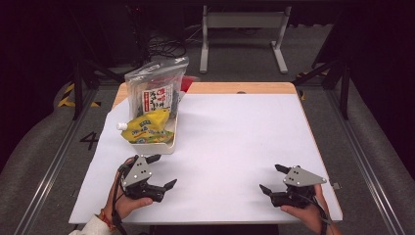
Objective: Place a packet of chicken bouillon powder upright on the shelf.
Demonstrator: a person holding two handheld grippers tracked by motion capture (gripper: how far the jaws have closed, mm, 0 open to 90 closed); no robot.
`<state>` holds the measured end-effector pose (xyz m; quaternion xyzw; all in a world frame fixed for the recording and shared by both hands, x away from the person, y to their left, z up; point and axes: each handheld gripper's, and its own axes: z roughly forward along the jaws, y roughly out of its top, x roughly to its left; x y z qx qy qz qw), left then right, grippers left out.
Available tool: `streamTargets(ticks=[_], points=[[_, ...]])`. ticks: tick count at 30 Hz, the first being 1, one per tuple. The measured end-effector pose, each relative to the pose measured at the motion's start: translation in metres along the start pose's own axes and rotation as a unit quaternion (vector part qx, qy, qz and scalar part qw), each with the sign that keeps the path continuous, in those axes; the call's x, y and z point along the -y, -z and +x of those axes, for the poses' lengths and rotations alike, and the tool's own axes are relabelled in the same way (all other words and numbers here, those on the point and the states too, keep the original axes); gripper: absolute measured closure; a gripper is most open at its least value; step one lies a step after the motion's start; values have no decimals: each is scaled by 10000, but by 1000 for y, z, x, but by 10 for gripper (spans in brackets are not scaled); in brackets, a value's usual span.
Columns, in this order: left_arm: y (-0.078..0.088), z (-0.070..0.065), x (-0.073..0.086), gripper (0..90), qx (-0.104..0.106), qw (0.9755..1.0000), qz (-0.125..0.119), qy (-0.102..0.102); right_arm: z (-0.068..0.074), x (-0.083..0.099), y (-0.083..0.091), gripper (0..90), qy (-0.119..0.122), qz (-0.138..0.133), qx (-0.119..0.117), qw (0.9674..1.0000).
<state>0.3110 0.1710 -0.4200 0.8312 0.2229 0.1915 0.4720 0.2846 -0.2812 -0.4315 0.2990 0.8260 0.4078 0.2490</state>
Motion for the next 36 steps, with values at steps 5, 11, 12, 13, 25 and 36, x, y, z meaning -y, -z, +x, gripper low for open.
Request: streamTargets(ticks=[5,11,12,13,25,36], points=[[-5,-3,4,98,78,9999,112,-40,0,6,1,169,0,70,18,10000],[-9,-3,12,98,161,9996,238,31,0,10,4,160,-61,63,24,10000],[-9,-3,13,98,172,9995,283,8,-1,11,4,157,-68,74,32,9999],[-10,-4,15,98,200,9993,305,25,-1,12,4,151,-78,75,40,9999],[-21,-6,22,75,248,9977,628,66,-6,18,7,107,-149,1,193,9997],[-23,-4,23,74,274,9975,646,38,-5,18,8,112,-145,11,235,9996]])
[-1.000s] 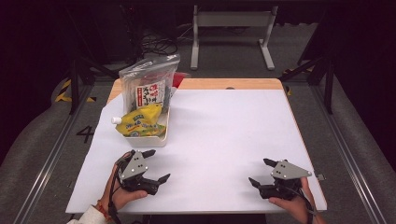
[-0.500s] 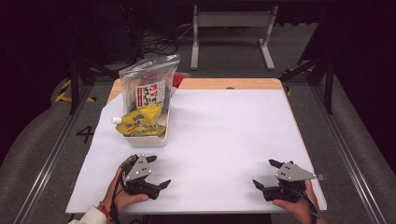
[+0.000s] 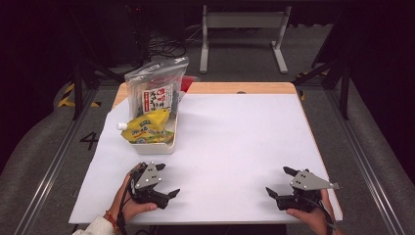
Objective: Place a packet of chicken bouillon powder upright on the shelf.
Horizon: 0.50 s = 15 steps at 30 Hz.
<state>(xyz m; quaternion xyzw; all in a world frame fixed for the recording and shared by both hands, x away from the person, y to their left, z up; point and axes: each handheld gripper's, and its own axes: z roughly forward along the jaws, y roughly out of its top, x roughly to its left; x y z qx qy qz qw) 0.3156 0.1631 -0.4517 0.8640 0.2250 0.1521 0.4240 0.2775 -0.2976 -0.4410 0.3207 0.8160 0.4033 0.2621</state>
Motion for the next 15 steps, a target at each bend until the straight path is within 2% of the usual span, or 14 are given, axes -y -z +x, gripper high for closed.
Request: streamTargets(ticks=[7,15], points=[[0,-1,-2,74,36,10000,-50,-30,1,-1,-1,112,12,-7,-6,10000],[1,-2,-4,75,34,9999,-144,29,3,0,-2,113,13,15,-29,10000]])
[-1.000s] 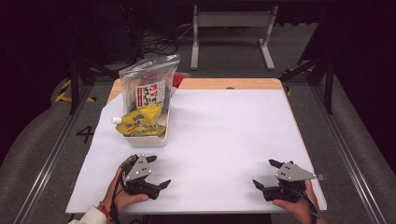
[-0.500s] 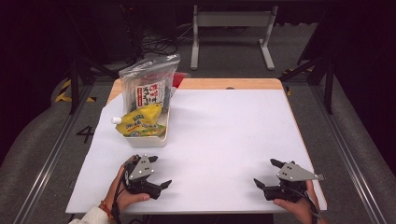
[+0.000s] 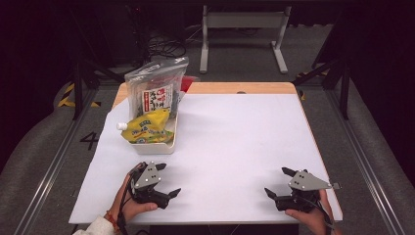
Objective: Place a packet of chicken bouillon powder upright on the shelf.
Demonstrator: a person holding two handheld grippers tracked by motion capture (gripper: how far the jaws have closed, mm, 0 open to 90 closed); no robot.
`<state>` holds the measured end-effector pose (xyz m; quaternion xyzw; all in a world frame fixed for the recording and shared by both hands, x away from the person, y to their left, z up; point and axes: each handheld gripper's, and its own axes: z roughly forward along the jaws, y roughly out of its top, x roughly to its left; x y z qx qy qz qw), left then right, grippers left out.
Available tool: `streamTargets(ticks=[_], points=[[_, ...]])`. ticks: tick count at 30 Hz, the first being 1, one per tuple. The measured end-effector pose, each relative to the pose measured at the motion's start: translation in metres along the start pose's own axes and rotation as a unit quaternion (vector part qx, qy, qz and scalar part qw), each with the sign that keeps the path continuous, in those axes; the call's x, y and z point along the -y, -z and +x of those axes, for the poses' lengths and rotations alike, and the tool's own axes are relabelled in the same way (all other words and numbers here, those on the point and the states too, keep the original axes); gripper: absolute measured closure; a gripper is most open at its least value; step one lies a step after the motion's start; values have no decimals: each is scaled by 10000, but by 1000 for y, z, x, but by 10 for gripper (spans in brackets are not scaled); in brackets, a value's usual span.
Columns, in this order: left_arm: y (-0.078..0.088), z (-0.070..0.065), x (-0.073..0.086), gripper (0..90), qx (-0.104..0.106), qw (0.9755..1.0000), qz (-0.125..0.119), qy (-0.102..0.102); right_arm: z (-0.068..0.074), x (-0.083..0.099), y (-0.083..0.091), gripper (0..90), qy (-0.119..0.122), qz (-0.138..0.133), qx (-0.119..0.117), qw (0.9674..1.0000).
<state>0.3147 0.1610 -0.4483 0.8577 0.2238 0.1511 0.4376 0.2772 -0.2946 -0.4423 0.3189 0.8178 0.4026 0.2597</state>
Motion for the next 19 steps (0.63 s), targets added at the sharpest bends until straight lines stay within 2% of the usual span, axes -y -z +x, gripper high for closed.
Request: streamTargets(ticks=[19], points=[[-1,2,-1,77,10,10000,3,41,3,1,0,123,-25,22,14,10000]])
